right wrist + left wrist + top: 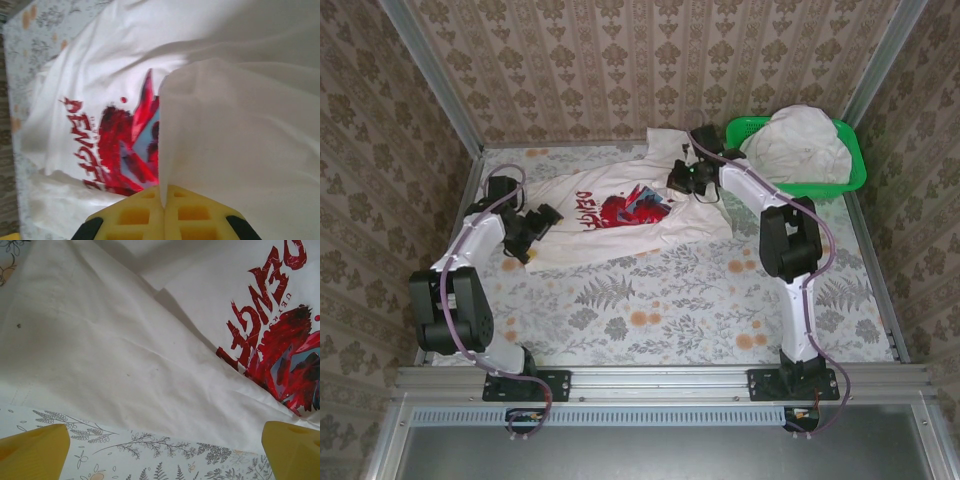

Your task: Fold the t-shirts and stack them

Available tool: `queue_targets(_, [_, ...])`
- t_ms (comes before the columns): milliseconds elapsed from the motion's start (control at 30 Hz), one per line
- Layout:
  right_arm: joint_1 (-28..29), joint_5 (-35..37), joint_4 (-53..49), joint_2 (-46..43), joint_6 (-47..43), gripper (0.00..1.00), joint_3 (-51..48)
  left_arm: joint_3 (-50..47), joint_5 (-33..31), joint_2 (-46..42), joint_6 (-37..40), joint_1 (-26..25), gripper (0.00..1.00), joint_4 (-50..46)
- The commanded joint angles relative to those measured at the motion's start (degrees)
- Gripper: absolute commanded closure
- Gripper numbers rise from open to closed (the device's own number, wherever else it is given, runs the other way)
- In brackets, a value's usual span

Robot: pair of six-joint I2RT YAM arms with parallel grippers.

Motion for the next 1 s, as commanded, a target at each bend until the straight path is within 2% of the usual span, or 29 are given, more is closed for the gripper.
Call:
queue_targets(0, [0.61, -4.21, 5.04, 0.8, 6.52, 0.92, 1.38, -0.36, -0.04, -0.95, -0.42, 0.27, 0.0, -0.47])
queue_targets(233, [2.4, -7.36, 11.68, 6.31, 15.15, 0.87, 5.21, -0.24, -0.01, -1.61, 0.14, 0.41, 0.0, -1.0])
queue_targets(267, [2.71, -7.37, 11.64, 7.03, 15.36, 0.79, 6.26, -0.21, -0.03, -1.55, 0.22, 0.51, 0.0, -1.08])
queue_targets(367, [3.28, -7.89, 12.27, 7.93, 15.41, 0.49, 7.8, -0.15, 0.16, -1.41, 0.5, 0.62, 0.0, -1.07])
queue_targets(433, [3.35, -7.32, 12.46, 7.03, 14.46, 0.41, 7.5, -0.12, 0.07, -1.28, 0.6, 0.73, 0.0, -0.93])
queue_targets(533, [3.23, -2.72, 11.17, 3.32, 9.94, 0.32, 4.3, -0.25, -0.02, -1.4, 0.71, 1.14, 0.0, -0.32])
queue_targets(767, [1.1, 12.57, 10.87, -10.25, 2.16, 0.32, -15.19, -3.13, -1.12, -2.13, 1.74, 2.49, 0.0, 2.97])
queue_targets(967, [-0.43, 16.43, 6.61, -13.63, -4.61, 0.44, -24.12, -4.01, 0.57, 1.43, 1.78, 3.18, 0.0, 8.05])
